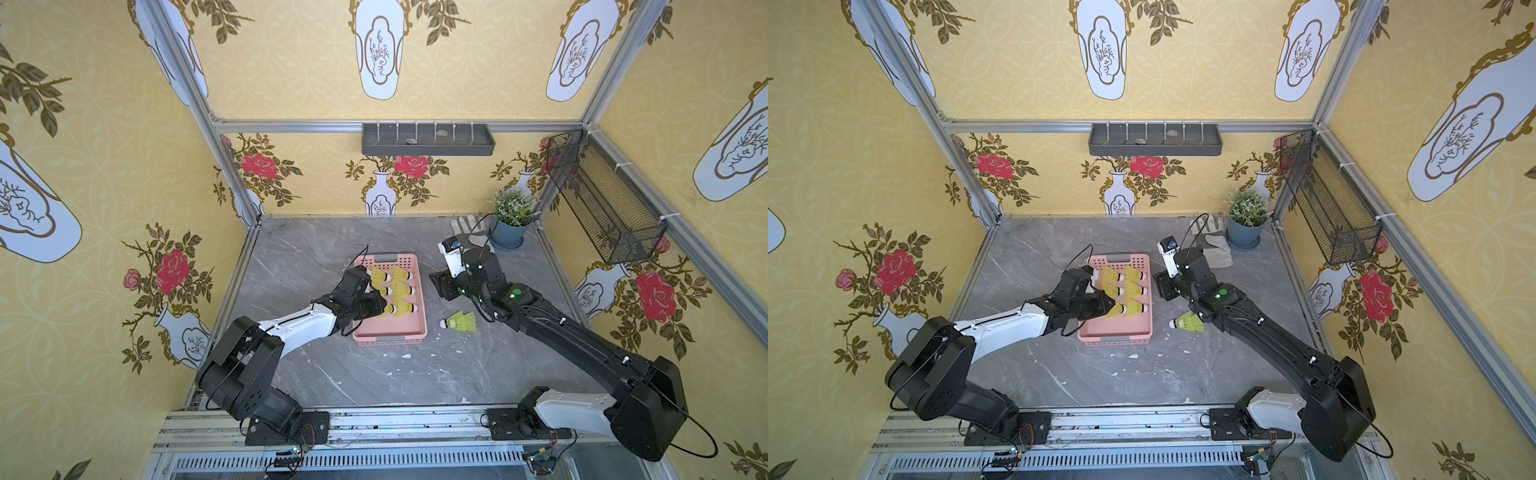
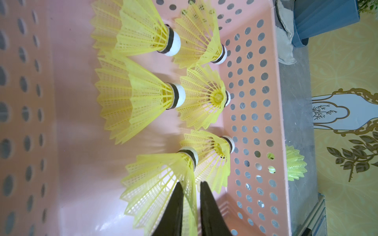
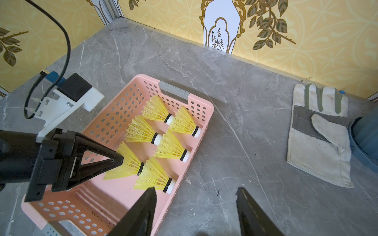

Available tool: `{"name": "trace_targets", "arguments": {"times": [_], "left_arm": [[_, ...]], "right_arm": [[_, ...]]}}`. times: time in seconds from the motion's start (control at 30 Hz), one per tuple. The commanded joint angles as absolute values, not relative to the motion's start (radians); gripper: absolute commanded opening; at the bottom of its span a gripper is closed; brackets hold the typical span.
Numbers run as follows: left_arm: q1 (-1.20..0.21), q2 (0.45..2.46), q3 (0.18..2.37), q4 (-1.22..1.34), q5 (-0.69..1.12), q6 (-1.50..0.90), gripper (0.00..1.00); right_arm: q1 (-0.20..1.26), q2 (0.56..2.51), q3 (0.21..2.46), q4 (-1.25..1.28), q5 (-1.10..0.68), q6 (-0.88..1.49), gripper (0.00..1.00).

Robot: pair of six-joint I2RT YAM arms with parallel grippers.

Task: Put the shuttlecocks into the storage box
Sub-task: Place the shuttlecock in the storage box.

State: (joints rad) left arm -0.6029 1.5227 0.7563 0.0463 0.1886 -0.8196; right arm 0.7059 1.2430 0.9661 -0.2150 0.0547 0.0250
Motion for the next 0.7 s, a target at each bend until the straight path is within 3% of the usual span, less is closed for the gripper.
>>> {"name": "trace_targets", "arguments": {"times": [0.0,0.37,0.67], "left_arm": [[-0.603,1.519,0.754,0.039,0.163,-0.813,0.27],[-0.603,1.514,0.776,-0.017,0.113,-0.789,0.39],[-0.603,1.477,0.797,-0.077,0.062,-0.758,0.55]], "right_arm": [[0.706,1.244,0.973,-0.222,0.049,0.026,0.64],[0.705,1.244,0.973,-0.225,0.057,0.028,0.64],[0.703,1.243,0.956,-0.222,0.118,0.08,0.66]]}}
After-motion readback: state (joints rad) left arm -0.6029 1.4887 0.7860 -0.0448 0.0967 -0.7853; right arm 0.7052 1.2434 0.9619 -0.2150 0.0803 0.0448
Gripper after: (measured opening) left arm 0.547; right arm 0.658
